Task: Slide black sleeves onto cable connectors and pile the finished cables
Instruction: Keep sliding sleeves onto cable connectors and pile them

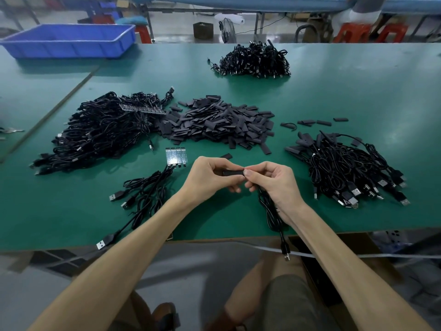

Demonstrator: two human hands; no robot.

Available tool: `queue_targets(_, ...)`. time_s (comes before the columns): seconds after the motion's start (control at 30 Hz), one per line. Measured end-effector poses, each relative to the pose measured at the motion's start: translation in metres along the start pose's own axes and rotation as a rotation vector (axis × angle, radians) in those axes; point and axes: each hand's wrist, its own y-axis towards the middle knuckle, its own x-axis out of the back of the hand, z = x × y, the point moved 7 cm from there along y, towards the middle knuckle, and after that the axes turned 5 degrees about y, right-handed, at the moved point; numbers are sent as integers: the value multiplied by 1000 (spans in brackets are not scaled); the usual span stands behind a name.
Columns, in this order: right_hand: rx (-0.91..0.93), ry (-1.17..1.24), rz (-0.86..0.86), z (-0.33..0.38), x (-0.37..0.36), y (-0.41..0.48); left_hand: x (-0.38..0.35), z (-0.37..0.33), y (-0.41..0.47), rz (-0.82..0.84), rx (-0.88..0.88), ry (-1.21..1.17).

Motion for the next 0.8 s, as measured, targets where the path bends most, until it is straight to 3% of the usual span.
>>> queue_targets(0.3,0,6,-4,-2,0,1,0,-1,-3,-38,-105,166)
queue_targets(0.63,9,6,-2,-2,0,1,1,2,1,20,-3,18)
queue_targets(0.8,24,3,-38,-3,1,1,4,0,2,-22,-47,200)
